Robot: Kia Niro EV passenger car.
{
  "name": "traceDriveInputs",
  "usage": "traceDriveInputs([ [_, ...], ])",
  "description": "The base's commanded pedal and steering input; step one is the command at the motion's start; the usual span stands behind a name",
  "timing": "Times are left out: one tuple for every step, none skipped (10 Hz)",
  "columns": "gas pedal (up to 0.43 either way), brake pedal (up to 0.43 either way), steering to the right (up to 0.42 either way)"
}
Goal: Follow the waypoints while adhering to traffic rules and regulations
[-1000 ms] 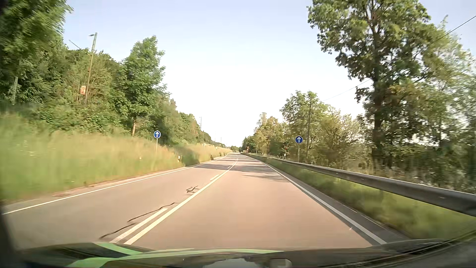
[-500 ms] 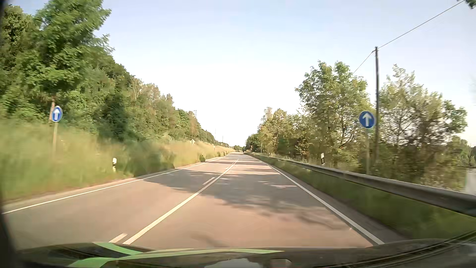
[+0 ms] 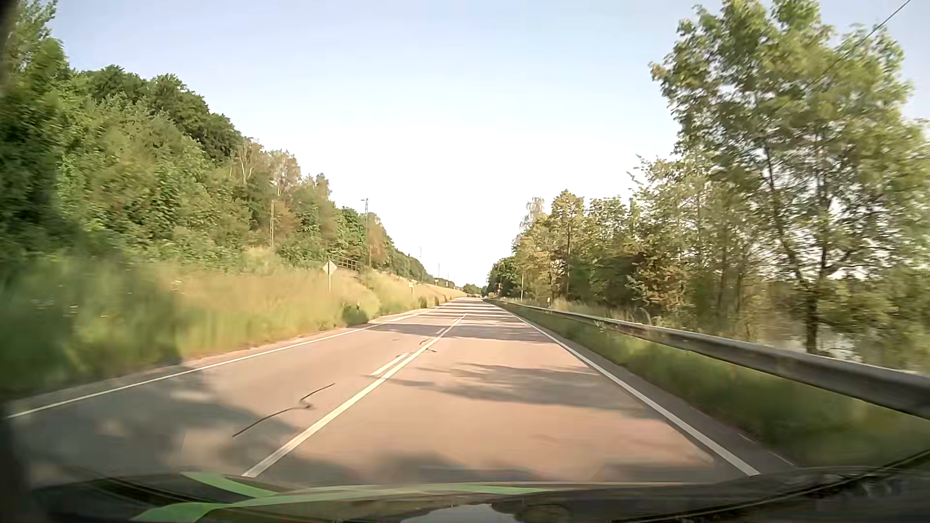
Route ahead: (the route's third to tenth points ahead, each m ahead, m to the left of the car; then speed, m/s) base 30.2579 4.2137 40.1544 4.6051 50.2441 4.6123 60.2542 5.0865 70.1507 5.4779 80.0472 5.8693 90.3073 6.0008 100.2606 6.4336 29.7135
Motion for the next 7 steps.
traceDriveInputs([
  [0.240,0.000,-0.009],
  [0.240,0.000,-0.009],
  [0.220,0.000,-0.009],
  [0.169,0.000,-0.009],
  [0.157,0.000,-0.008],
  [0.157,0.000,-0.008],
  [0.157,0.000,-0.008],
])
